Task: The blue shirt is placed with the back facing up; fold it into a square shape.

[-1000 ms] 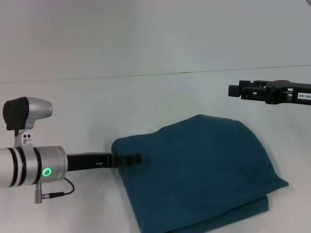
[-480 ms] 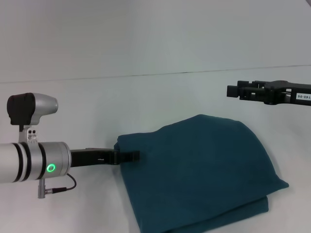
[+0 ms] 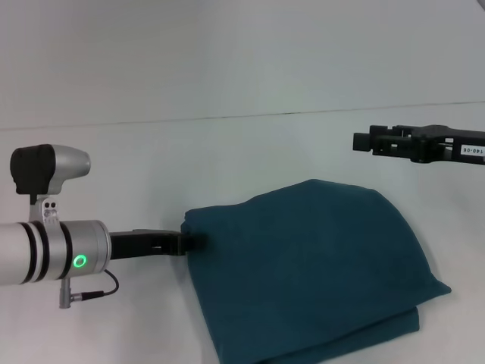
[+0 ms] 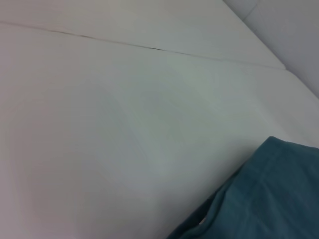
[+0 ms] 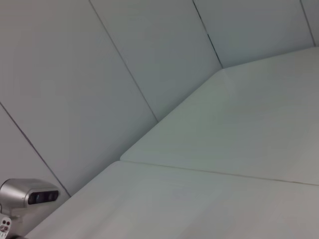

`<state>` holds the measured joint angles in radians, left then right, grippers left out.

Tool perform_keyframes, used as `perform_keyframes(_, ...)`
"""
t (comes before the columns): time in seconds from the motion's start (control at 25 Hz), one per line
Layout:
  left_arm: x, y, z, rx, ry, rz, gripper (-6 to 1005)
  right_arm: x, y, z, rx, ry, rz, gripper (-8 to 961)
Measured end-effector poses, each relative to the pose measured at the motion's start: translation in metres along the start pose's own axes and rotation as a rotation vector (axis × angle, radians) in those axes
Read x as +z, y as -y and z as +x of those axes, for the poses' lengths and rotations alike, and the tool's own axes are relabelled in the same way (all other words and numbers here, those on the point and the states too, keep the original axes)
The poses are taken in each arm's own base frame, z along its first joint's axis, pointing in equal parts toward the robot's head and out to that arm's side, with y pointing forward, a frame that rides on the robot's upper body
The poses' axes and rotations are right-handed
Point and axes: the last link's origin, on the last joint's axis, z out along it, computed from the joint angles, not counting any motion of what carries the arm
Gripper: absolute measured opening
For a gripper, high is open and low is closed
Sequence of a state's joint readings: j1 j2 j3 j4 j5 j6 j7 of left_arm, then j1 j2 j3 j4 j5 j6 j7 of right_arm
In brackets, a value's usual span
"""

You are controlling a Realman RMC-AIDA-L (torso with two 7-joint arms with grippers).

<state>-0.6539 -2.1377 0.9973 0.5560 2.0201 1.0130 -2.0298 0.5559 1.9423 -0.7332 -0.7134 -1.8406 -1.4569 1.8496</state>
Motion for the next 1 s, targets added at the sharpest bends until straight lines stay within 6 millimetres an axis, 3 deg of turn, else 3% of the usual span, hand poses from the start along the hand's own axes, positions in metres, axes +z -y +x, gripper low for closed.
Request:
perform_keyframes(0.2, -0.002, 0.004, 0.003, 0.002, -0.014, 0.018, 199, 0.003, -0.001, 0.002, -0.004, 0.002, -0.003, 705)
perform_keyframes(0.52, 0.003, -0.003, 0.026, 0.052, -0.033, 0.019, 3, 0.011, -0.005, 0.008, -0.009, 0.006, -0.014, 705)
perform_keyframes(1.0, 0.010, -0.006, 0.057, 0.099, -0.092, 0.076, 17, 0.012, -0.004, 0.010, -0.013, 0.015, -0.004, 703)
